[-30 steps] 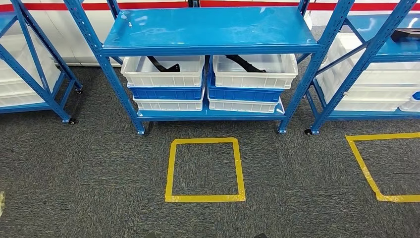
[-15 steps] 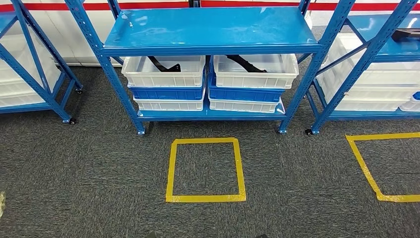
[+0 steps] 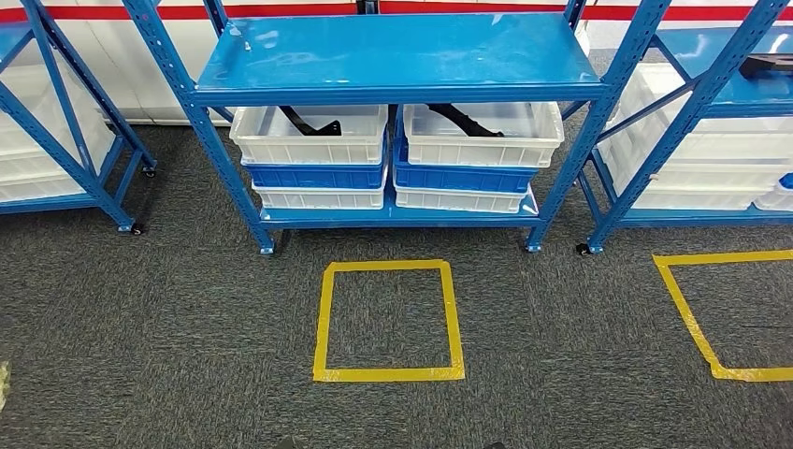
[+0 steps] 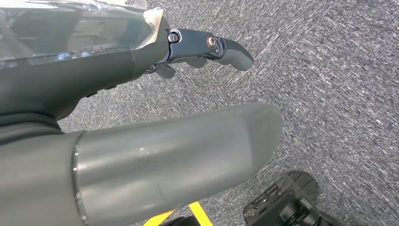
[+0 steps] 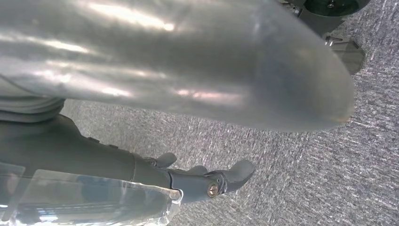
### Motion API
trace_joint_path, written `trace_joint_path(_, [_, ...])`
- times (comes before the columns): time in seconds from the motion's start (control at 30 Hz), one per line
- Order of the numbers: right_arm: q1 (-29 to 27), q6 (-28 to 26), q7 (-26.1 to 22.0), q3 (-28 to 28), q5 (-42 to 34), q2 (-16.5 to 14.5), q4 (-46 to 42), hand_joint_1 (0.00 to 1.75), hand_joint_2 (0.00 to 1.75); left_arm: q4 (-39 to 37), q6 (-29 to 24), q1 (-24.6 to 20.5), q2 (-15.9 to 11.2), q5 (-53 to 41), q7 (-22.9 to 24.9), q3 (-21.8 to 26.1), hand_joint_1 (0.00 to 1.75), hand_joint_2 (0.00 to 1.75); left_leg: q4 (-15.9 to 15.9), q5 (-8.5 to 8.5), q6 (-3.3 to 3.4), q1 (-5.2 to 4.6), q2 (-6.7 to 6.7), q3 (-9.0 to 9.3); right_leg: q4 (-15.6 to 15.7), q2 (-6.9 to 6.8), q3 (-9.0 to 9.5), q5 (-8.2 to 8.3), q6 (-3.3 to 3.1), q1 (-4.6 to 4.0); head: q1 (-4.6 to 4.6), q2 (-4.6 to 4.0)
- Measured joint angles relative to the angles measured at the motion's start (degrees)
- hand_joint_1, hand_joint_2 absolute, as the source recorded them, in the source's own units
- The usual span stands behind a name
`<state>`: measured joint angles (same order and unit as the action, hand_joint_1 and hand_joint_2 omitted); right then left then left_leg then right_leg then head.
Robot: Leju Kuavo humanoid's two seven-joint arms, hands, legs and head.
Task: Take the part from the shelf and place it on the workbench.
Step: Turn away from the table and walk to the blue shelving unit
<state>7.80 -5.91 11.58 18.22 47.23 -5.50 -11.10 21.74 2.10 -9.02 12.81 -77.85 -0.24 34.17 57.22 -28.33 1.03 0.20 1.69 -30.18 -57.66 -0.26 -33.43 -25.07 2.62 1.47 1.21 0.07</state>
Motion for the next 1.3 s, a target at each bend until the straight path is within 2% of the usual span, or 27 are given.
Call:
trace_joint_path(0.1, [0.0, 0.0, -0.1, 0.1, 0.2, -0.1, 0.0, 0.00, 0.00, 0.1, 0.0, -0.1, 0.0, 0.0, 0.0, 0.0, 0.00, 0.00, -1.8, 0.93, 1.13, 0.34, 0.13, 0.88, 0.4, -0.02, 0.16, 0.17, 0.59, -0.13, -0.09, -0.01])
trace_joint_path(0.13, [0.0, -0.1, -0.1, 0.1, 0.2, -0.1, 0.0, 0.00, 0.00, 0.2, 0.0, -0.1, 0.0, 0.0, 0.0, 0.0, 0.00, 0.00, -2.8, 1.47, 1.35, 0.60, 0.21, 1.43, -0.7, 0.03, -0.33, -0.38, 0.64, -0.30, -0.06, -0.01])
trace_joint_path(0.17, [0.0, -0.1, -0.2, 0.1, 0.3, -0.1, 0.0, 0.00, 0.00, 0.2, 0.0, -0.2, 0.0, 0.0, 0.1, 0.0, 0.00, 0.00, -3.6, 1.90, 1.41, 0.91, 0.30, 1.87, -3.1, 0.09, -1.48, -1.45, 0.61, -0.35, -0.02, -0.01])
trace_joint_path(0.23, [-0.1, -0.1, -0.3, 0.1, 0.3, 0.0, 0.0, 0.00, 0.00, 0.2, 0.0, -0.2, 0.1, 0.0, 0.1, 0.0, 0.00, 0.00, -3.9, 2.05, 1.38, 1.08, 0.40, 2.02, -10.5, 0.20, -5.11, -4.32, 0.70, -0.05, -0.01, -0.01])
trace_joint_path(0.27, [-0.3, -0.1, -0.3, 0.2, 0.3, 0.1, 0.0, 0.00, 0.00, 0.2, 0.0, -0.1, 0.1, 0.0, 0.1, 0.1, 0.00, 0.00, -3.9, 1.99, 1.24, 1.23, 0.40, 2.02, -13.6, 0.20, -6.69, -5.21, 0.99, 0.20, -0.01, -0.01])
trace_joint_path(0.3, [-0.4, -0.1, -0.3, 0.3, 0.3, 0.2, 0.0, 0.00, 0.00, 0.2, 0.0, -0.1, 0.1, 0.0, 0.1, 0.1, 0.00, 0.00, -3.8, 1.89, 0.97, 1.47, 0.39, 2.10, -14.8, 0.20, -7.35, -5.25, 1.55, 0.52, -0.03, -0.01])
trace_joint_path(0.33, [-0.5, -0.1, -0.3, 0.3, 0.4, 0.2, 0.0, 0.00, 0.00, 0.2, 0.0, 0.0, 0.1, 0.0, 0.1, 0.1, 0.00, 0.00, -3.7, 1.71, 0.58, 1.82, 0.36, 2.22, -13.5, 0.16, -6.82, -4.36, 2.35, 0.88, -0.02, -0.01])
trace_joint_path(0.4, [-0.5, -0.1, -0.3, 0.4, 0.4, 0.2, 0.0, 0.00, 0.00, 0.2, 0.0, 0.0, 0.1, 0.0, 0.1, 0.1, 0.00, 0.00, -2.9, 0.94, -0.77, 2.52, 0.29, 2.34, -6.2, -0.23, -3.24, -1.40, 4.35, 1.79, 0.14, 0.00])
trace_joint_path(0.43, [-0.5, -0.1, -0.3, 0.4, 0.4, 0.1, 0.0, 0.00, 0.00, 0.2, 0.0, -0.1, 0.0, 0.1, 0.1, 0.2, 0.00, 0.00, -2.1, 0.35, -1.60, 2.70, 0.26, 2.15, -3.1, -0.17, -1.63, -0.49, 4.68, 2.08, 0.42, 0.00])
trace_joint_path(0.47, [-0.5, 0.0, -0.3, 0.4, 0.5, 0.0, 0.0, 0.00, 0.00, 0.2, -0.1, -0.1, -0.1, 0.1, 0.1, 0.2, 0.00, 0.00, -1.5, -0.16, -2.27, 2.69, 0.20, 1.93, -1.4, -0.10, -0.71, -0.19, 4.40, 2.24, 0.58, 0.00])
trace_joint_path(0.5, [-0.5, 0.0, -0.3, 0.4, 0.6, -0.1, 0.0, 0.00, 0.00, 0.2, -0.1, -0.1, -0.2, 0.1, 0.1, 0.2, 0.00, 0.00, -1.1, -0.50, -2.73, 2.59, 0.16, 1.75, -1.2, 0.06, -0.55, -0.50, 3.65, 2.20, 0.63, 0.00])
trace_joint_path(0.57, [-0.5, 0.0, -0.2, 0.4, 0.8, -0.1, 0.0, 0.00, 0.00, 0.2, -0.3, -0.1, -0.2, 0.2, 0.1, 0.2, 0.00, 0.00, -1.1, -0.72, -3.02, 2.80, 0.07, 1.81, -1.9, 0.45, -0.79, -0.97, 1.79, 1.98, 0.26, 0.00])
trace_joint_path(0.63, [-0.5, 0.0, -0.1, 0.4, 1.0, -0.1, 0.0, 0.00, 0.00, 0.2, -0.3, -0.2, -0.3, 0.2, 0.1, 0.2, 0.00, 0.00, 0.7, -2.05, -3.03, 3.09, -0.27, 1.15, -2.1, 0.64, -0.77, -1.19, 0.80, 1.79, -0.10, 0.00])
trace_joint_path(0.67, [-0.5, 0.0, -0.1, 0.4, 1.0, -0.1, 0.0, 0.00, 0.00, 0.2, -0.4, -0.2, -0.3, 0.3, 0.1, 0.2, 0.00, 0.00, 3.3, -3.51, -2.91, 3.04, -0.56, -0.12, -2.0, 0.71, -0.69, -1.25, 0.41, 1.62, -0.23, 0.00])
trace_joint_path(0.73, [-0.4, 0.0, -0.1, 0.4, 1.1, -0.1, 0.0, 0.00, 0.00, 0.2, -0.4, -0.2, -0.3, 0.3, 0.1, 0.2, 0.00, 0.00, 11.5, -7.05, -2.37, 2.59, -1.08, -4.56, -2.0, 0.77, -0.63, -1.37, -0.20, 1.07, -0.34, 0.00])
trace_joint_path(0.77, [-0.4, 0.0, -0.1, 0.4, 1.1, -0.1, 0.0, 0.00, 0.00, 0.2, -0.4, -0.1, -0.3, 0.3, 0.1, 0.2, 0.00, 0.00, 15.0, -7.99, -2.00, 2.33, -1.21, -6.71, -2.0, 0.84, -0.59, -1.45, -0.50, 0.70, -0.36, 0.00])
trace_joint_path(0.8, [-0.4, 0.0, -0.1, 0.4, 1.1, -0.1, 0.0, 0.00, 0.00, 0.2, -0.4, 0.0, -0.3, 0.3, 0.1, 0.2, 0.00, 0.00, 16.9, -7.92, -1.52, 2.06, -1.27, -8.14, -2.0, 0.94, -0.50, -1.53, -0.71, 0.31, -0.35, 0.00])
trace_joint_path(0.83, [-0.4, 0.0, -0.1, 0.4, 1.1, -0.1, 0.0, 0.00, 0.00, 0.2, -0.4, 0.1, -0.3, 0.3, 0.1, 0.2, 0.00, 0.00, 16.4, -6.64, -0.87, 1.73, -1.30, -8.42, -2.0, 1.10, -0.36, -1.62, -0.87, -0.06, -0.35, 0.00])
trace_joint_path(0.87, [-0.4, 0.0, -0.1, 0.4, 1.1, -0.1, 0.0, 0.00, 0.00, 0.2, -0.4, 0.1, -0.3, 0.3, 0.1, 0.2, 0.00, 0.00, 13.9, -4.58, -0.09, 1.34, -1.40, -7.66, -2.0, 1.28, -0.18, -1.69, -0.96, -0.39, -0.35, -0.01])
trace_joint_path(0.93, [-0.3, 0.0, 0.0, 0.4, 1.3, -0.2, 0.0, 0.00, 0.00, 0.2, -0.5, 0.0, -0.5, 0.4, 0.0, 0.2, 0.00, 0.00, 6.7, -0.74, 1.69, 0.41, -1.74, -4.76, -2.0, 1.60, 0.07, -1.79, -1.05, -0.94, -0.32, -0.01])
trace_joint_path(0.97, [-0.3, 0.0, 0.0, 0.4, 1.3, -0.3, -0.1, 0.00, 0.00, 0.2, -0.6, 0.0, -0.5, 0.4, 0.0, 0.2, 0.00, 0.00, 4.2, 0.15, 2.17, 0.00, -1.76, -3.69, -2.0, 1.68, 0.06, -1.84, -1.03, -1.08, -0.29, -0.01])
trace_joint_path(1.0, [-0.2, 0.0, 0.0, 0.4, 1.4, -0.3, -0.1, 0.00, 0.00, 0.2, -0.6, -0.1, -0.6, 0.4, 0.0, 0.3, 0.00, 0.00, 2.9, 0.38, 2.42, -0.35, -1.73, -3.19, -2.0, 1.71, 0.02, -1.88, -0.97, -1.13, -0.25, -0.01])
trace_joint_path(1.07, [-0.2, 0.1, 0.1, 0.4, 1.5, -0.4, -0.1, 0.00, 0.00, 0.2, -0.7, -0.1, -0.6, 0.5, 0.0, 0.3, 0.00, 0.00, 2.3, 0.31, 2.26, -0.73, -1.54, -3.12, -1.8, 1.68, -0.06, -1.90, -0.73, -1.02, -0.29, -0.01])
trace_joint_path(1.13, [-0.2, 0.1, 0.1, 0.4, 1.6, -0.5, -0.1, 0.00, 0.00, 0.2, -0.7, 0.0, -0.6, 0.5, 0.0, 0.3, 0.00, 0.00, 1.4, 0.84, 2.23, -0.49, -1.44, -2.62, -2.6, 1.45, -0.44, -2.32, -0.46, -1.03, -0.36, 0.00])
trace_joint_path(1.2, [-0.2, 0.1, 0.1, 0.4, 1.7, -0.4, -0.1, 0.00, 0.00, 0.2, -0.7, 0.0, -0.6, 0.6, -0.1, 0.3, 0.00, 0.00, 0.7, 1.26, 2.26, -0.12, -1.22, -2.10, -7.1, 1.13, -2.64, -4.46, -0.48, -1.04, -0.27, -0.01])
trace_joint_path(1.27, [-0.2, 0.1, 0.0, 0.4, 1.9, -0.3, -0.1, 0.00, 0.00, 0.1, -0.7, 0.0, -0.5, 0.6, -0.2, 0.3, 0.00, 0.00, 0.7, 1.22, 2.38, -0.13, -1.06, -2.08, -14.4, 0.99, -6.29, -7.34, -0.48, -0.91, -0.18, -0.02])
trace_joint_path(1.3, [-0.3, 0.1, 0.0, 0.4, 2.0, -0.3, -0.1, 0.00, 0.00, 0.1, -0.7, 0.0, -0.5, 0.6, -0.2, 0.3, 0.00, 0.00, 0.7, 1.19, 2.40, -0.14, -1.02, -2.10, -17.0, 0.97, -7.61, -8.18, -0.40, -0.85, -0.18, -0.02])
